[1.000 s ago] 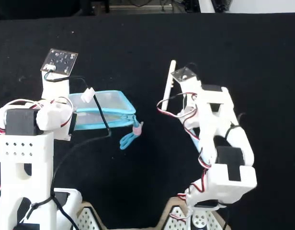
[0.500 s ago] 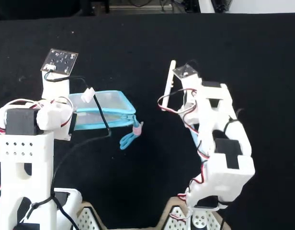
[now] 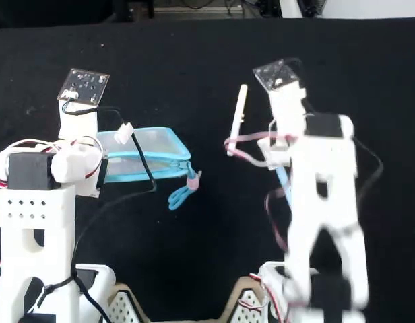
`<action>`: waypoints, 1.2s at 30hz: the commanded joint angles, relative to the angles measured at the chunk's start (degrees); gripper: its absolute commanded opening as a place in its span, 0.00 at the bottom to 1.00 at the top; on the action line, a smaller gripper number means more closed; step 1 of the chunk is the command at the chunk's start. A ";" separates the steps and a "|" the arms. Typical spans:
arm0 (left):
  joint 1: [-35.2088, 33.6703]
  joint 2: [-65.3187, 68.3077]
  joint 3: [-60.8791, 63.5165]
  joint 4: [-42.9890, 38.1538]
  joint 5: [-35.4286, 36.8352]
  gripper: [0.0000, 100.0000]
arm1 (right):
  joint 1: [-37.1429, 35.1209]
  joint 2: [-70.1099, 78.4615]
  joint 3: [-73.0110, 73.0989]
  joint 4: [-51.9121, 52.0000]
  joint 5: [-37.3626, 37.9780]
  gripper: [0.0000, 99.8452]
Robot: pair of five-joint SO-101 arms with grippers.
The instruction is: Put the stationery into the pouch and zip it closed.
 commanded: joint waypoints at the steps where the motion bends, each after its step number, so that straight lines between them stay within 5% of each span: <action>1: 0.75 0.00 0.13 -0.35 0.62 0.03 | -5.45 -17.63 -2.33 3.52 -4.92 0.01; 8: 0.75 0.00 0.13 -0.35 0.62 0.03 | -23.38 -38.37 -1.71 -0.18 -13.63 0.01; 20: 0.75 0.00 0.22 -0.35 0.62 0.03 | -45.27 -53.14 12.00 -28.75 -18.46 0.01; 36: 0.75 0.00 0.13 1.58 0.62 0.03 | -48.70 -70.11 42.42 -62.24 -18.37 0.01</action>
